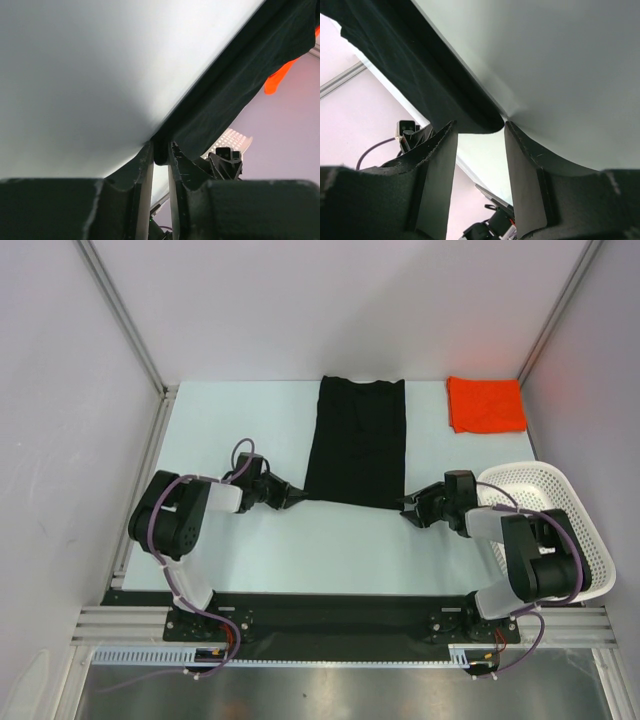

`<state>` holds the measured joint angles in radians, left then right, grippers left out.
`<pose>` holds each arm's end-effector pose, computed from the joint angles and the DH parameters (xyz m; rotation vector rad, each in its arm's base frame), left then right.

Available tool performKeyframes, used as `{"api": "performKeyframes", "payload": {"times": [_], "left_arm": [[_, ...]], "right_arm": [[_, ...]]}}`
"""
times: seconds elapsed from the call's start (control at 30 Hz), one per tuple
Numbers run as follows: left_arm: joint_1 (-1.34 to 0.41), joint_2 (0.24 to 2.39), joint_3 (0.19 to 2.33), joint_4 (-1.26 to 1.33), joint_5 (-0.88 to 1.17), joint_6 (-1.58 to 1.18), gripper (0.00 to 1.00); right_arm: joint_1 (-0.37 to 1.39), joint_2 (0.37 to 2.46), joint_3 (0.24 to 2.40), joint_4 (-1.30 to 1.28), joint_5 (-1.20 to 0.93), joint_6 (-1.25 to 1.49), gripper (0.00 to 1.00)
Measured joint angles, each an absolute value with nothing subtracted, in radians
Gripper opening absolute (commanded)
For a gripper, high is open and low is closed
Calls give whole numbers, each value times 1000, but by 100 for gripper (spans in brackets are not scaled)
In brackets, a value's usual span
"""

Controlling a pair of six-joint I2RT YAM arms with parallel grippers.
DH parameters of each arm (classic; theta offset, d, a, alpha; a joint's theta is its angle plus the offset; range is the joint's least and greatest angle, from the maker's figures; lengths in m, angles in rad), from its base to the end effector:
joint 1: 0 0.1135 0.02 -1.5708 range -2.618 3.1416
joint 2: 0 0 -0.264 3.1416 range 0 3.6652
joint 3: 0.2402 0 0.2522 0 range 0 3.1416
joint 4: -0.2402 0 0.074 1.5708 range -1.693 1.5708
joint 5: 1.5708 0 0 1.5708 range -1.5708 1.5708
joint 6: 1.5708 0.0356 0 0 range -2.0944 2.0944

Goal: Fold and stack the t-shirts
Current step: Fold the tshirt

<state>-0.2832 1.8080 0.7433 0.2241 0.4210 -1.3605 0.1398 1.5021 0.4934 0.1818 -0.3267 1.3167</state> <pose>0.3073 -0.1046 0.1056 -1.1995 2.4385 -1.1523 0.2520 0.0470 0.1223 1.3124 2.2697 1.0012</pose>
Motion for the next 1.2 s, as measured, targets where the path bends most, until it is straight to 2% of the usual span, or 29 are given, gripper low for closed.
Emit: {"api": "performKeyframes", "payload": {"times": [0.17, 0.27, 0.37, 0.4, 0.43, 0.5, 0.87, 1.07, 1.2], "left_arm": [[-283, 1814, 750, 223, 422, -1359, 18], [-284, 1818, 754, 221, 422, -1356, 15], [-284, 1827, 764, 217, 422, -1353, 7], [-284, 1829, 767, 216, 422, -1353, 5], [-284, 1829, 768, 215, 422, -1353, 0], [-284, 1830, 770, 213, 422, -1352, 0], [-321, 1795, 759, 179, 389, -1335, 0], [-392, 1649, 593, 190, 365, -1336, 0], [-439, 1477, 431, 192, 342, -1350, 0]], "right_arm": [[140, 1505, 493, 187, -327, 1316, 45], [139, 1517, 494, 196, -328, 1314, 35], [135, 1538, 498, 208, -330, 1306, 23], [134, 1544, 500, 211, -331, 1303, 13], [133, 1549, 502, 212, -331, 1300, 8], [128, 1555, 506, 212, -336, 1294, 0], [99, 1529, 531, 97, -375, 1171, 0], [104, 1298, 418, -16, -371, 1093, 0], [134, 1124, 364, -150, -369, 1044, 0]]}}
